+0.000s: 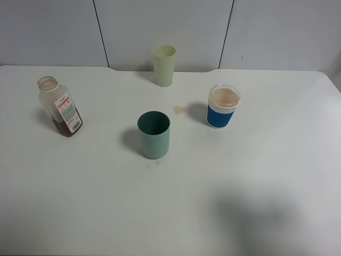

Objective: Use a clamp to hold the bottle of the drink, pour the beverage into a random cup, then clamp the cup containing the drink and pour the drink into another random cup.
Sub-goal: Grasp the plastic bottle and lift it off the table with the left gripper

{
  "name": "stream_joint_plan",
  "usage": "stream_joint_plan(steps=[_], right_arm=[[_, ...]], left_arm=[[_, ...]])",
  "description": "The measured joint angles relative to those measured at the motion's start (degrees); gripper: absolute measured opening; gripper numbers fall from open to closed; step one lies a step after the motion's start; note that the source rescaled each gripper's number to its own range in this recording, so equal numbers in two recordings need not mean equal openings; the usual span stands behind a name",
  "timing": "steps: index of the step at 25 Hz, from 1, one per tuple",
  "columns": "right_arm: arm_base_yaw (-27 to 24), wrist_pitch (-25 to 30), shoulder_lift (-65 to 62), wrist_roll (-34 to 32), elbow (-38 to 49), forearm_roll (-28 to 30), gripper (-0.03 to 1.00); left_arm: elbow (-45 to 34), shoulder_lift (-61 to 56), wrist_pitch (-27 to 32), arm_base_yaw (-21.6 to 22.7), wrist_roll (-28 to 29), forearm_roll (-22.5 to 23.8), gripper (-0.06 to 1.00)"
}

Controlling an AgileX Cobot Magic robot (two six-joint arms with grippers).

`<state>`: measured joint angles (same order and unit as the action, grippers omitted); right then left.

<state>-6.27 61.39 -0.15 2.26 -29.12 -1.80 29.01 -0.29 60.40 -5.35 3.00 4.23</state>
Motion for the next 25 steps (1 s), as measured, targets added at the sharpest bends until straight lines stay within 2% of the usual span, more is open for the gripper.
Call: stream_joint_plan(steps=[25], right_arm=[[0.00, 0.00, 0.00, 0.00, 0.00, 0.00, 0.99]], left_arm=[[0.00, 0.00, 0.00, 0.00, 0.00, 0.00, 1.00]])
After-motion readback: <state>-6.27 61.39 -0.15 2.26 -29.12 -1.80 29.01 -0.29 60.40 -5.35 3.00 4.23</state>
